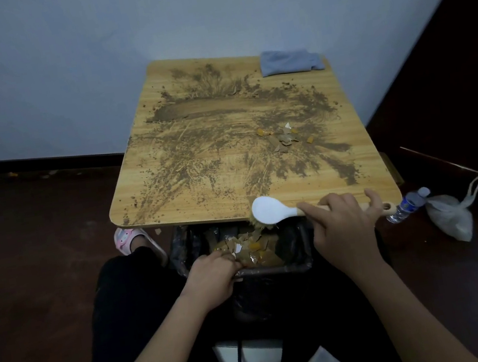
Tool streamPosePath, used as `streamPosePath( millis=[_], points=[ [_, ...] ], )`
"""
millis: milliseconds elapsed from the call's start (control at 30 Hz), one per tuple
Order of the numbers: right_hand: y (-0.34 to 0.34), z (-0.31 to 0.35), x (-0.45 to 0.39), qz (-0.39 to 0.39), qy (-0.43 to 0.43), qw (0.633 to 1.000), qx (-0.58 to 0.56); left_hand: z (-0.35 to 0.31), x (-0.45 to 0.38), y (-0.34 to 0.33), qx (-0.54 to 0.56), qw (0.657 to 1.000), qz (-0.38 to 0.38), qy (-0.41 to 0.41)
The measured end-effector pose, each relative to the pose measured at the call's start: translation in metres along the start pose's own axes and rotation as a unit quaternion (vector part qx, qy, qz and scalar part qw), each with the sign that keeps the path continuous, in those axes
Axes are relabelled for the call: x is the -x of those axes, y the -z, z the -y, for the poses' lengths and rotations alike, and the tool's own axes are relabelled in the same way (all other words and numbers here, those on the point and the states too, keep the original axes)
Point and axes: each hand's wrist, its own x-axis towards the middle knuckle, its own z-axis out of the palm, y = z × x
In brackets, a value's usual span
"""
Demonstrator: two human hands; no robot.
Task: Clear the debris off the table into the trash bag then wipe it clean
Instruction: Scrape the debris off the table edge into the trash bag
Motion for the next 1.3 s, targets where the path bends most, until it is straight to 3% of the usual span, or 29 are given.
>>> streamPosePath(
  millis=[233,433,733,1133,1300],
  points=[
    [-0.007,0.005,-0.038,0.0,-0.08,0.997,0.005,0.002,0.001,-0.001,0.007,1.0,-0.004,0.001],
    [-0.023,0.014,-0.053,0.062,-0.055,0.996,0.045,0.004,0.001,0.001,0.007,1.0,-0.012,0.007],
    [-0.024,0.01,-0.021,-0.005,-0.027,0.999,0.021,0.004,-0.001,0.0,0.013,1.0,-0.007,0.013],
    [-0.018,0.008,0.005,-0.001,0.008,1.0,-0.007,0.002,-0.001,-0.001,0.013,1.0,-0.004,0.01],
    [-0.017,0.007,-0.008,-0.007,-0.023,0.999,-0.023,0.002,-0.002,-0.001,0.008,1.0,-0.002,0.006]
  ],
)
